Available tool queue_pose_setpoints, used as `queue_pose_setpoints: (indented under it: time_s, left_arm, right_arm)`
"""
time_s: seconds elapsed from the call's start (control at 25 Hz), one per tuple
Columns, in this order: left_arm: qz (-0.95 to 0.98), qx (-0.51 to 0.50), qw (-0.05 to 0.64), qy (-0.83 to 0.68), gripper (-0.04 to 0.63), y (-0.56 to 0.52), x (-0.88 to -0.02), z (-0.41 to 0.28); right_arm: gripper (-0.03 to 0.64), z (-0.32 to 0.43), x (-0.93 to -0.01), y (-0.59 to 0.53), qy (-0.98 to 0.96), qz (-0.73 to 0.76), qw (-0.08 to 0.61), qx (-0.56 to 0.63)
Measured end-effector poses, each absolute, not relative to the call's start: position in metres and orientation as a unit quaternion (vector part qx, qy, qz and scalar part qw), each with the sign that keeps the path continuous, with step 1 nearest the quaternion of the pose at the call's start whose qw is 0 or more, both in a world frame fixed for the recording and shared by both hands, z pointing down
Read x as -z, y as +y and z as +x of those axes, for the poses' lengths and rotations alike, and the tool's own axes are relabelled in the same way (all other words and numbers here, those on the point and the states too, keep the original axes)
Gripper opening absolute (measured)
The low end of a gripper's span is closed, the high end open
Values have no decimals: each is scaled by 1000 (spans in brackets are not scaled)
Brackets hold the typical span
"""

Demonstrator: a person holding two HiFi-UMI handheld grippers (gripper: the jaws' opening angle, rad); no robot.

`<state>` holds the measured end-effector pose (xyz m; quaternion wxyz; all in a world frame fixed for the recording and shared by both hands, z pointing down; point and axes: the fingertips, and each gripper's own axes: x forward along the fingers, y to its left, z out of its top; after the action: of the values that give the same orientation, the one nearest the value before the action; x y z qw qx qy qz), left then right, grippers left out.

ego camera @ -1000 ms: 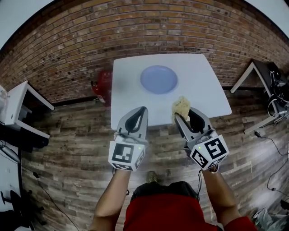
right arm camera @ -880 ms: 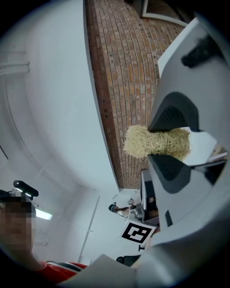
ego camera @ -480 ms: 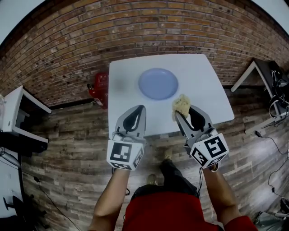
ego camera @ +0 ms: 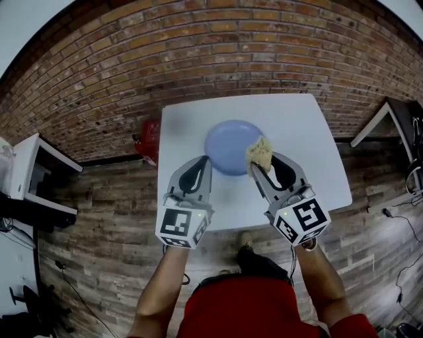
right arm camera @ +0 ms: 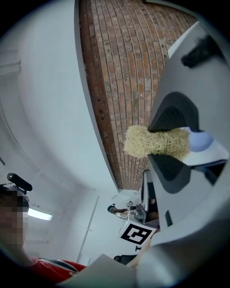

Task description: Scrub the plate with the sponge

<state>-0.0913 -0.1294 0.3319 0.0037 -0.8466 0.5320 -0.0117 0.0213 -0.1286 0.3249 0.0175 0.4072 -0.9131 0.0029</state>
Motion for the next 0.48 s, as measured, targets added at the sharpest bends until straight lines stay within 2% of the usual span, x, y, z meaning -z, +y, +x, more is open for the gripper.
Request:
queue_pose_setpoints:
  time_s: [0.48]
  left_arm:
    - [-817,51,-30,574,15,-232,-368,-93]
  right_arm:
    - [153,14,-348,-230,-931,359,49,-31]
